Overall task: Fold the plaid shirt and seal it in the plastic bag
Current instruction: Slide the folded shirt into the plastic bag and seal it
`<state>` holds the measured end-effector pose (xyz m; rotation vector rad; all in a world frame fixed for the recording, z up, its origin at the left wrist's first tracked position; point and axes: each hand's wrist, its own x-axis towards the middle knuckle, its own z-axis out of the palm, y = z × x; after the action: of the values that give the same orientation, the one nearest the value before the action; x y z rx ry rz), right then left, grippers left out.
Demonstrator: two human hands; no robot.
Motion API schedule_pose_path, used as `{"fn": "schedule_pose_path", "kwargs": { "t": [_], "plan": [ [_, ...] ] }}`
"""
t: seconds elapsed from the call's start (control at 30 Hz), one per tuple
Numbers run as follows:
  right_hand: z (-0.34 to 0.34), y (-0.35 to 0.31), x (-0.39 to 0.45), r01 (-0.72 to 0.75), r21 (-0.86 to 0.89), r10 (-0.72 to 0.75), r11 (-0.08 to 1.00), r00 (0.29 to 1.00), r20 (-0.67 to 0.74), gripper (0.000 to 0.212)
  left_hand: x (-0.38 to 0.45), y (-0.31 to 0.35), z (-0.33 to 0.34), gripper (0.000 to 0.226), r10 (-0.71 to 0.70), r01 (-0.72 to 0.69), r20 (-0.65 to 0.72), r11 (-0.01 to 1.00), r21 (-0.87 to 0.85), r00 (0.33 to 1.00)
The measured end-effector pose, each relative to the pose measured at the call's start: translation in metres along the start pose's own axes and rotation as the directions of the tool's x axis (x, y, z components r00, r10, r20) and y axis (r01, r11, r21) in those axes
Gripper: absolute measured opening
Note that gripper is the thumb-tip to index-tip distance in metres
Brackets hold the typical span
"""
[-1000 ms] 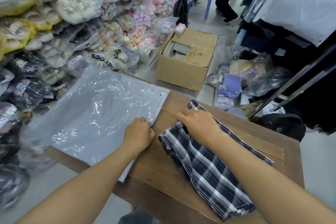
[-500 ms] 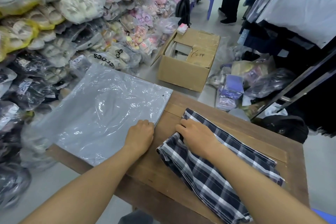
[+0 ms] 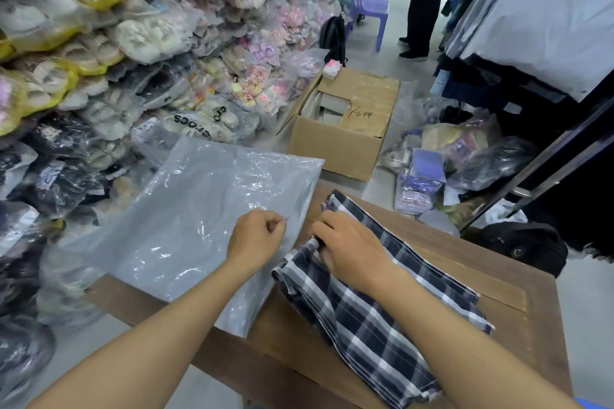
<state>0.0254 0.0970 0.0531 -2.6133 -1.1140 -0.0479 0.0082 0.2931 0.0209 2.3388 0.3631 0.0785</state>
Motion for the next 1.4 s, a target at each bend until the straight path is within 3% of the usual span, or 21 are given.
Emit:
{"fn": "schedule_pose_path", "kwargs": {
  "t": [0.1, 0.27, 0.47, 0.7, 0.8, 0.97, 1.1, 1.2, 1.3, 1.4],
  "plan": [
    [0.01, -0.007, 0.011, 0.087, -0.013, -0.087, 0.996, 0.996, -0.004, 0.021, -0.003, 0.008, -0.003, 0.015, 0.097, -0.097, 0.016, 0.995, 0.028, 0.995],
    [0.035, -0.011, 0.013, 0.198, -0.015, -0.196, 0.98, 0.977, 0.088, 0.024, -0.01, 0.011, -0.009, 0.014, 0.112, -0.112, 0.025, 0.994, -0.02, 0.993],
    [0.064, -0.003, 0.015, 0.183, -0.07, -0.163, 0.981, 0.96, 0.226, 0.029, -0.019, 0.002, -0.01, 0.023, 0.187, -0.208, 0.149, 0.968, 0.143, 0.971],
    [0.059, 0.012, 0.025, 0.043, -0.168, -0.01, 0.985, 0.981, 0.192, 0.018, -0.006, -0.001, -0.037, 0.022, 0.291, -0.321, 0.169, 0.926, 0.198, 0.942],
    [0.054, 0.017, 0.028, -0.004, -0.185, 0.045, 0.983, 0.976, 0.215, 0.02, -0.003, 0.003, -0.041, 0.037, 0.281, -0.318, 0.189, 0.925, 0.209, 0.941],
    [0.052, 0.012, 0.036, -0.028, -0.263, 0.089, 0.964, 0.971, 0.223, 0.029, 0.001, 0.006, -0.035, 0.035, 0.341, -0.39, 0.241, 0.9, 0.195, 0.908],
    [0.067, -0.015, 0.043, 0.068, -0.279, -0.011, 0.958, 0.979, 0.201, 0.022, 0.002, 0.014, -0.015, 0.041, 0.375, -0.417, 0.239, 0.896, 0.153, 0.895],
    [0.075, -0.02, 0.042, 0.13, -0.329, -0.062, 0.936, 0.976, 0.21, 0.033, 0.002, 0.014, -0.012, 0.042, 0.35, -0.378, 0.207, 0.919, 0.116, 0.914],
    [0.076, -0.013, 0.041, 0.112, -0.223, -0.047, 0.968, 0.959, 0.278, 0.037, -0.007, 0.014, -0.01, 0.043, 0.356, -0.386, 0.249, 0.919, 0.081, 0.901],
    [0.066, -0.003, 0.038, -0.116, -0.006, 0.114, 0.993, 0.965, 0.236, 0.044, -0.016, 0.016, -0.003, 0.045, 0.347, -0.385, 0.256, 0.915, 0.116, 0.902]
  ]
}}
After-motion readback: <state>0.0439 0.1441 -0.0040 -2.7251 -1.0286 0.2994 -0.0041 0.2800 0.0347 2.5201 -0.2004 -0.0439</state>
